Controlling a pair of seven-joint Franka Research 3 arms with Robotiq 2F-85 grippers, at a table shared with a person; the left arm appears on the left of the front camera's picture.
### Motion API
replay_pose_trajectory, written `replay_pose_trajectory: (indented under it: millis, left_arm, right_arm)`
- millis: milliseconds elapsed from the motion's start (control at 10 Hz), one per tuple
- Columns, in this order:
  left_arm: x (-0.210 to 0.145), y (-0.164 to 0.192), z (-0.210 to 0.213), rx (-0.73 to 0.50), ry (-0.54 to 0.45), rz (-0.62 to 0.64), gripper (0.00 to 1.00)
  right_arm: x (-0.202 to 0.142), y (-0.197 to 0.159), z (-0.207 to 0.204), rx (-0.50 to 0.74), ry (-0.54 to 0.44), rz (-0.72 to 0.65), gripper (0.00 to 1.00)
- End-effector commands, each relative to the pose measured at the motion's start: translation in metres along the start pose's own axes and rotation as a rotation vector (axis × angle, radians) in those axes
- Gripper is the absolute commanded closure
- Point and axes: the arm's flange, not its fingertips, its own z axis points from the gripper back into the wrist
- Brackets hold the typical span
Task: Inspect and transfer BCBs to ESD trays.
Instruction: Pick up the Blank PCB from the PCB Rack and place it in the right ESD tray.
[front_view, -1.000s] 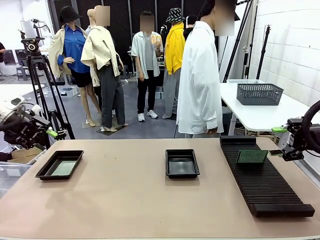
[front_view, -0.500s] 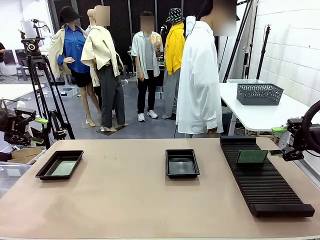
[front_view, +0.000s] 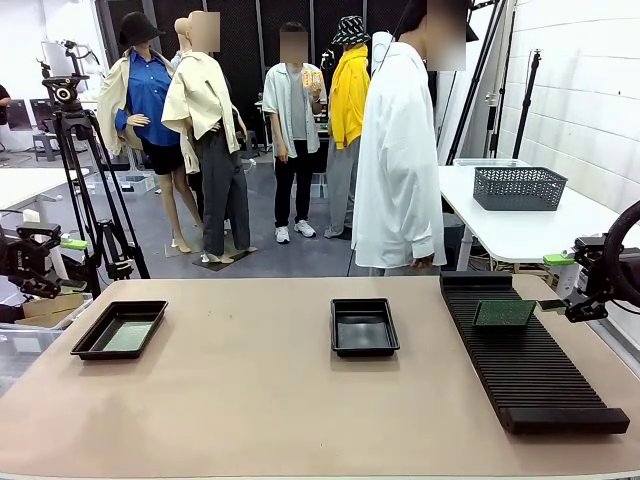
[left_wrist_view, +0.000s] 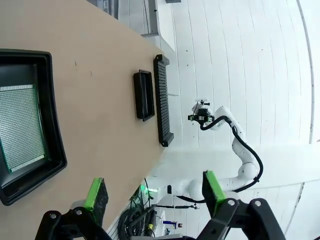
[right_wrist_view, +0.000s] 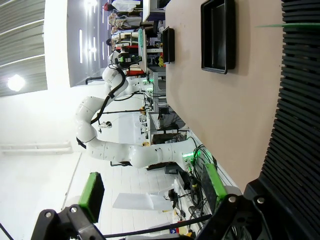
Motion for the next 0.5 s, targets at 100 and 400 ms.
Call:
replay_pose_trajectory:
  millis: [100,400]
  left_arm:
    - [0.004,-0.004,0.000,0.018,-0.011,0.008,0.00]
    - [0.004,-0.004,0.000,0.018,-0.011,0.008,0.00]
  right_arm:
    - [0.004,0.001,-0.001,-0.017,0.007,-0.012,0.00]
    - [0.032,0.028,-0.020,-0.154,0.059,0.234,0.00]
